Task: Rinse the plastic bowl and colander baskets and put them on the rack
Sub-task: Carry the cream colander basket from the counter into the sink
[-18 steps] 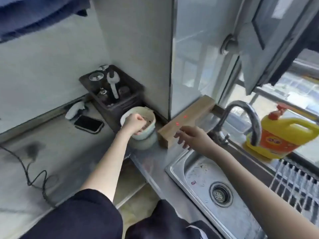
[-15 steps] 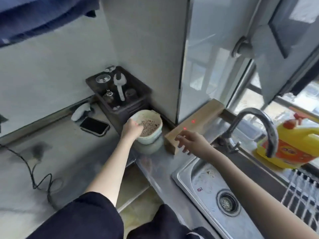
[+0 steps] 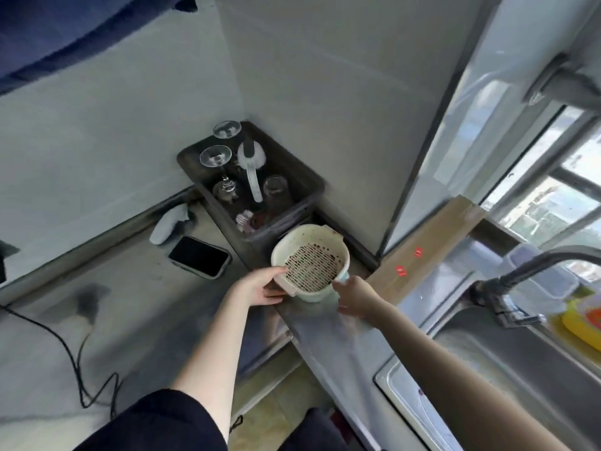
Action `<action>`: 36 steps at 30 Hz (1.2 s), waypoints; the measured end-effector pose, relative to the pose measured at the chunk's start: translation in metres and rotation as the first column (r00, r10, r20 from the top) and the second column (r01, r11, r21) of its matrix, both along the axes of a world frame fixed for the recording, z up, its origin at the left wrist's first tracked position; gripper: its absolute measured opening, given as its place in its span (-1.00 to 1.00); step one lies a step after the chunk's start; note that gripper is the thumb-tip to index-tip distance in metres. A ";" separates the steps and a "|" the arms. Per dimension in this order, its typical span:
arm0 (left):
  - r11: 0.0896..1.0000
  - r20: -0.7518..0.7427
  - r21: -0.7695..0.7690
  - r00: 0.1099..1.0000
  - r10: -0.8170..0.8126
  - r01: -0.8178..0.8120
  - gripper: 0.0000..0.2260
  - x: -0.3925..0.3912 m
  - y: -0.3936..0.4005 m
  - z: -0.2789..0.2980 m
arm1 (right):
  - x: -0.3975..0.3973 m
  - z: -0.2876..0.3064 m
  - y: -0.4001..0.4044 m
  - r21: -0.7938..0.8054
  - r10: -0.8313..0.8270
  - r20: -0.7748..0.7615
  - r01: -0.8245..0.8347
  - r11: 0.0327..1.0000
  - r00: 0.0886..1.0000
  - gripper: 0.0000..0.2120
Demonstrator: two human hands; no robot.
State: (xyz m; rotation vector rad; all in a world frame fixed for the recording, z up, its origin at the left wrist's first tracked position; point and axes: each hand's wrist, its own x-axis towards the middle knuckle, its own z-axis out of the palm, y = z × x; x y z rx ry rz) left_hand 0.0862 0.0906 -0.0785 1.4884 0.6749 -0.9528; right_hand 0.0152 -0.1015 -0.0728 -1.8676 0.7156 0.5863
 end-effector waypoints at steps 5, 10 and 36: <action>0.999 0.048 0.027 0.999 0.017 -0.018 -0.71 0.009 0.000 -0.011 | 0.013 -0.012 0.001 0.000 -0.134 -0.055 0.134 0.991 0.989 -0.76; 0.998 0.172 0.054 0.985 -0.020 0.010 -0.76 0.007 -0.001 -0.016 | 0.019 -0.011 0.014 0.154 -0.319 -0.114 0.334 0.930 0.941 -0.82; 0.916 0.687 0.347 0.611 -0.393 0.199 -0.92 -0.142 -0.074 0.082 | -0.149 0.059 -0.059 0.336 -0.361 0.134 0.301 0.893 0.923 -0.70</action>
